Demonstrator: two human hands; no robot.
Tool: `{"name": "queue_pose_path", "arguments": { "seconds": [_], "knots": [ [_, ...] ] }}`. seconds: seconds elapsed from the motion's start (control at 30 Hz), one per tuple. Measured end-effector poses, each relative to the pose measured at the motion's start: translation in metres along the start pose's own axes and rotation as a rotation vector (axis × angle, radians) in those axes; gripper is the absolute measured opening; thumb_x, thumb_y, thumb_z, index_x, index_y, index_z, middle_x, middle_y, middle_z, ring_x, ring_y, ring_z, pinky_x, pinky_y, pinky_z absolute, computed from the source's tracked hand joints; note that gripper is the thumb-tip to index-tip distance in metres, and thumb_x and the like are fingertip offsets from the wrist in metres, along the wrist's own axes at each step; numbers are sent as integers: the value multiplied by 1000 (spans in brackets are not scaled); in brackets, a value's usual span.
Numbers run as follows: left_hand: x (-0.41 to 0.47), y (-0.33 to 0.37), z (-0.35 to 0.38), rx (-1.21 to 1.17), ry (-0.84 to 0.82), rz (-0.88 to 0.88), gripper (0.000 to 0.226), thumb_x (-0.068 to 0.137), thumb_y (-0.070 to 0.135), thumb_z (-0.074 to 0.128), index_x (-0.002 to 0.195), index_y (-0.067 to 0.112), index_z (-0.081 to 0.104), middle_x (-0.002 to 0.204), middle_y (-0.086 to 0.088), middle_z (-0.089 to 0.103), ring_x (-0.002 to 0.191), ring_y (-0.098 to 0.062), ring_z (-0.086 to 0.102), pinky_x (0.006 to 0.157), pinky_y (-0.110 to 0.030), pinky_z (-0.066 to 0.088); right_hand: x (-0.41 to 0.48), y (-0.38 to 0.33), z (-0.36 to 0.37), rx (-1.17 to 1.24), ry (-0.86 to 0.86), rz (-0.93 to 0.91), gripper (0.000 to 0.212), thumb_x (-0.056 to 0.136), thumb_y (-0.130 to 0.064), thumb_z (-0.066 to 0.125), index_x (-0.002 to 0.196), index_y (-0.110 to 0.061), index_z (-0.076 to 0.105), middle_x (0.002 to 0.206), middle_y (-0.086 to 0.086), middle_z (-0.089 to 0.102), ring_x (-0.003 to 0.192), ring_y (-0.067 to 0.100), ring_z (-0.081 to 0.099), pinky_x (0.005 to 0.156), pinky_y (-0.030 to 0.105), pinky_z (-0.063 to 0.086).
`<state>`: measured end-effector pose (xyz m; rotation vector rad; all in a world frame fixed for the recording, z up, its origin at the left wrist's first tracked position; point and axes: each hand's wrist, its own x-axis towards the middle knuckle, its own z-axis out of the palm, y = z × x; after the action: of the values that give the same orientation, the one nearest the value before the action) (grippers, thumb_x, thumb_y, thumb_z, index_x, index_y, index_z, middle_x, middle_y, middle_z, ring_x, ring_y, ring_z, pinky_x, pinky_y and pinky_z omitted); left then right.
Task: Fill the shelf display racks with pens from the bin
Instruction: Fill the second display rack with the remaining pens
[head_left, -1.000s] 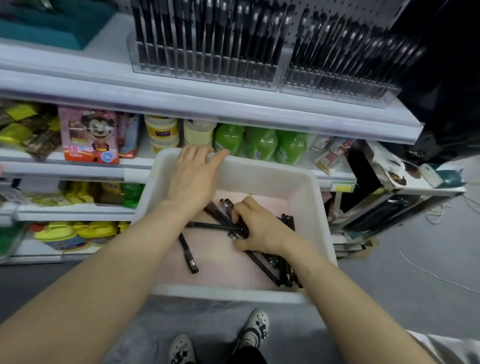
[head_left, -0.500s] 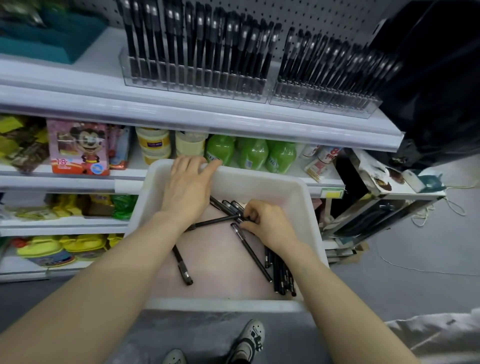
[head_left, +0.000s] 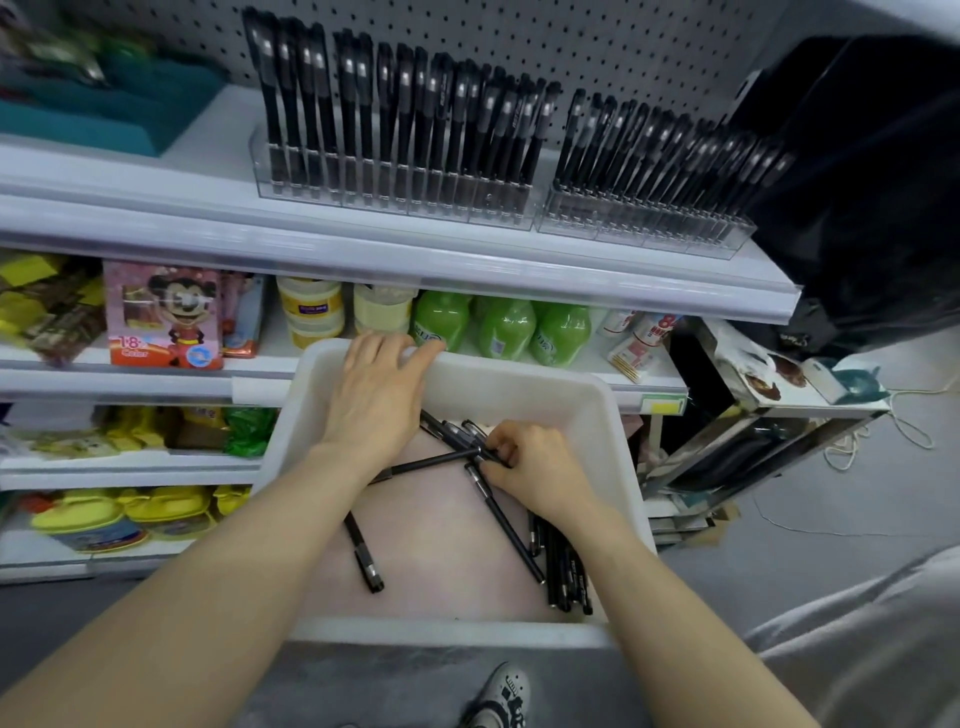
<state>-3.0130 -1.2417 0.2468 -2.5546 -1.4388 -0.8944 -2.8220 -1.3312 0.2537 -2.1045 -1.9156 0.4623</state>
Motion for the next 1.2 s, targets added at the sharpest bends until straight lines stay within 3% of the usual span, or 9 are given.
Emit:
{"name": "queue_pose_path", "arguments": {
  "seconds": [0.37,0.47,0.6,0.73,0.83,0.97,1.1,1.2],
  "knots": [
    [0,1,-3,11,-28,-2,54,82,10,64,134,23,55,112,-12,57,107,-35,48,105,-44,31,-3,0,0,27,31,-10,18,76,-21,63,93,-23,68,88,-2,70,84,24,64,77,35,52],
    [-2,2,-5,-23,-25,-8,53,83,9,64,134,22,55,115,-13,57,108,-36,48,104,-44,33,-3,-1,-2,85,100,-2,16,78,-20,63,93,-24,67,88,-4,71,83,19,65,76,31,52],
    [1,10,-15,-104,39,110,38,92,15,57,131,17,60,124,-11,55,121,-33,45,108,-43,34,-3,-7,-16,394,186,6,15,81,-12,68,91,-23,70,82,-10,71,68,-1,61,69,10,46],
    [3,19,-19,-134,-3,213,37,96,38,46,118,19,68,115,-4,60,115,-25,50,113,-42,28,-3,-14,-46,841,289,43,13,83,-1,71,91,-10,73,79,-4,69,67,5,61,67,19,49],
    [3,23,-21,-161,35,217,38,94,38,43,109,17,71,102,0,65,103,-24,56,105,-38,35,-4,-16,-68,1088,331,55,8,83,0,72,91,-3,72,74,3,66,63,10,57,62,21,50],
    [17,33,-28,-224,23,201,39,96,41,40,100,18,72,88,4,65,88,-22,58,80,-36,48,3,-22,-86,1262,353,30,5,84,-2,71,87,-4,68,74,5,66,67,13,58,64,22,51],
    [42,45,-34,-196,14,196,39,95,45,38,90,24,71,83,10,62,83,-15,54,65,-29,48,19,-29,-97,1201,355,-26,1,88,-5,68,88,-6,68,74,3,68,70,17,62,67,27,54],
    [71,50,-38,-163,39,221,37,96,42,41,99,24,72,92,9,63,88,-14,55,68,-28,48,44,-22,-124,1098,442,-80,2,90,-8,66,89,-7,68,75,5,70,70,18,64,66,30,54]
  ]
}}
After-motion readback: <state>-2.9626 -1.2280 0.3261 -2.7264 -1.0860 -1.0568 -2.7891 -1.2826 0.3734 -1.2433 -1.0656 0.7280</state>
